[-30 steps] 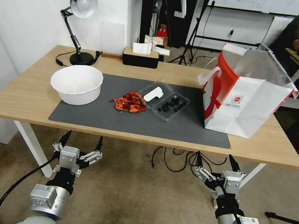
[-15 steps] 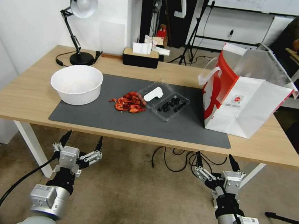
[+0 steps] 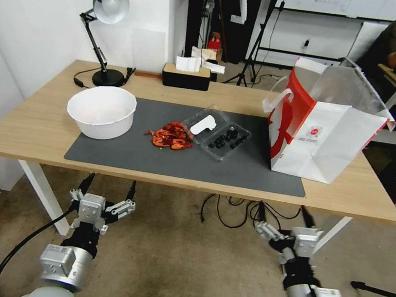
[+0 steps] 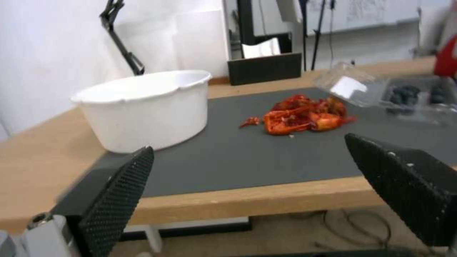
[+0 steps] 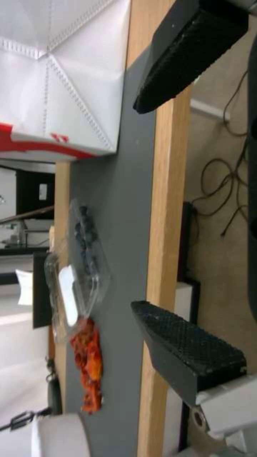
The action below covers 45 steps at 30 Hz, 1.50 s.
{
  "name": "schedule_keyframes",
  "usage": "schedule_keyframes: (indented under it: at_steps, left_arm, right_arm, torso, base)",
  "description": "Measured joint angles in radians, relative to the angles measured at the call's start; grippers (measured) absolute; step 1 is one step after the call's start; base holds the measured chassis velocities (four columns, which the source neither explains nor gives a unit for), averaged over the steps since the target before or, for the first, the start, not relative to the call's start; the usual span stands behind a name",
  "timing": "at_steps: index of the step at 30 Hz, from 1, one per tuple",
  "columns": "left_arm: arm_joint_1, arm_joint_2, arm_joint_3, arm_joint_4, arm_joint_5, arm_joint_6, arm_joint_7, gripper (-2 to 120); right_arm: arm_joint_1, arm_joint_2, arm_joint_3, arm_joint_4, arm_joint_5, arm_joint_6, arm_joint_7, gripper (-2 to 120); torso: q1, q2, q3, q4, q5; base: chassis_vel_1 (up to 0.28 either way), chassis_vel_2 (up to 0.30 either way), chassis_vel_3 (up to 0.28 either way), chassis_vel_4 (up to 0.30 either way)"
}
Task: Close the disposable takeout box, then place it into the delivery bag.
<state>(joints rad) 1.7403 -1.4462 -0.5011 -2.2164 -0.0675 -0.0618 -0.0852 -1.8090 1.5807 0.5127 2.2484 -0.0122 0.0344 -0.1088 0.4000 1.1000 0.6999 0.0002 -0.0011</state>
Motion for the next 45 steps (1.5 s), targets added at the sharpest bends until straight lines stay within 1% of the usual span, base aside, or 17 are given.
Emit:
schedule_keyframes:
  at_steps: [1, 2, 3, 5, 10, 13, 14, 16, 22, 25, 30, 33, 38, 39, 41, 42, 45]
  left_arm:
    - [-0.041, 0.039, 0.035, 0.059, -0.049, -0.043, -0.060, 100]
    - [-0.041, 0.039, 0.035, 0.059, -0.049, -0.043, -0.060, 100]
    - [-0.059, 0.055, 0.049, 0.083, -0.069, -0.062, -0.086, 100]
    - [-0.072, 0.066, 0.061, 0.102, -0.085, -0.077, -0.106, 100]
    - [-0.073, 0.067, 0.062, 0.103, -0.087, -0.079, -0.109, 100]
    - [-0.076, 0.074, 0.061, 0.127, -0.111, -0.148, -0.092, 100]
    - [-0.076, 0.074, 0.061, 0.127, -0.111, -0.148, -0.092, 100]
    - [-0.073, 0.080, 0.058, 0.142, -0.119, -0.183, -0.073, 100]
    - [-0.067, 0.103, 0.052, 0.145, -0.126, -0.186, -0.038, 100]
    - [-0.074, 0.133, 0.051, 0.145, -0.152, -0.185, -0.011, 100]
    - [-0.100, 0.174, 0.056, 0.146, -0.189, -0.169, -0.004, 100]
    - [-0.132, 0.215, 0.064, 0.142, -0.232, -0.131, 0.000, 100]
    - [-0.145, 0.225, 0.065, 0.146, -0.243, -0.126, 0.005, 100]
    - [-0.145, 0.226, 0.067, 0.146, -0.245, -0.125, 0.003, 100]
    - [-0.144, 0.226, 0.070, 0.147, -0.248, -0.125, -0.002, 100]
    - [-0.144, 0.226, 0.070, 0.147, -0.248, -0.125, -0.002, 100]
    - [-0.156, 0.236, 0.092, 0.156, -0.255, -0.124, -0.002, 100]
  right_arm:
    - [0.002, 0.006, -0.001, -0.004, 0.005, 0.004, -0.008, 100]
    - [0.002, 0.006, -0.001, -0.004, 0.005, 0.004, -0.008, 100]
    - [0.003, 0.007, 0.001, -0.005, 0.007, 0.009, -0.010, 100]
    - [0.005, 0.009, 0.005, -0.001, 0.007, 0.017, -0.010, 100]
    - [0.007, 0.010, 0.014, 0.014, 0.007, 0.028, -0.005, 100]
    - [0.011, 0.010, 0.023, 0.017, 0.007, 0.035, 0.005, 100]
    - [0.011, 0.010, 0.023, 0.017, 0.007, 0.035, 0.005, 100]
    - [0.013, 0.011, 0.023, 0.017, 0.007, 0.040, 0.018, 100]
    - [0.019, 0.011, 0.028, 0.005, 0.009, 0.044, 0.036, 100]
    - [0.021, 0.011, 0.028, -0.004, 0.014, 0.051, 0.049, 100]
    - [0.020, 0.012, 0.028, -0.008, 0.020, 0.052, 0.056, 100]
    - [0.021, 0.011, 0.029, -0.010, 0.033, 0.052, 0.058, 100]
    - [0.027, 0.011, 0.029, -0.013, 0.044, 0.052, 0.063, 100]
    - [0.029, 0.007, 0.027, -0.013, 0.059, 0.052, 0.063, 100]
    - [0.044, -0.020, 0.008, -0.013, 0.147, 0.052, 0.072, 100]
    - [0.044, -0.020, 0.008, -0.013, 0.147, 0.052, 0.072, 100]
    - [0.075, -0.087, 0.010, -0.004, 0.277, 0.043, 0.083, 100]
  torso:
    - [0.000, 0.000, 0.000, -0.0010, 0.0003]
    - [0.000, 0.000, 0.000, -0.0010, 0.0003]
    - [0.000, 0.000, 0.000, -0.0010, 0.0003]
    - [0.001, 0.000, 0.000, -0.0001, 0.0013]
    - [0.000, 0.000, 0.000, -0.0002, 0.0011]
    - [0.000, 0.000, 0.000, -0.0002, 0.0010]
    - [0.000, 0.000, 0.000, -0.0002, 0.0010]
    - [0.000, 0.000, 0.000, -0.0002, 0.0010]
    - [0.000, 0.000, 0.000, -0.0002, 0.0011]
    - [0.000, 0.000, 0.000, -0.0001, 0.0010]
    - [0.000, 0.000, 0.000, -0.0002, 0.0008]
    - [0.000, 0.000, 0.000, -0.0004, 0.0011]
    - [0.000, 0.000, 0.000, -0.0002, 0.0010]
    - [0.000, 0.000, 0.000, -0.0003, 0.0011]
    - [0.000, 0.000, 0.000, -0.0003, 0.0013]
    - [0.000, 0.000, 0.000, -0.0003, 0.0013]
    - [0.000, 0.000, 0.000, 0.0006, 0.0016]
  base:
    - [0.000, 0.000, 0.000, 0.000]
    - [0.000, 0.000, 0.000, 0.000]
    - [0.000, 0.000, 0.000, 0.000]
    - [0.000, 0.000, 0.000, 0.000]
    - [0.000, 0.000, 0.000, 0.000]
    - [0.000, 0.000, 0.000, 0.000]
    - [0.000, 0.000, 0.000, 0.000]
    - [0.000, 0.000, 0.000, 0.000]
    - [0.000, 0.000, 0.000, 0.000]
    - [0.000, 0.000, 0.000, 0.000]
    - [0.000, 0.000, 0.000, 0.000]
    - [0.000, 0.000, 0.000, 0.000]
    - [0.000, 0.000, 0.000, 0.000]
    - [0.000, 0.000, 0.000, 0.000]
    - [0.000, 0.000, 0.000, 0.000]
    - [0.000, 0.000, 0.000, 0.000]
    - [0.000, 0.000, 0.000, 0.000]
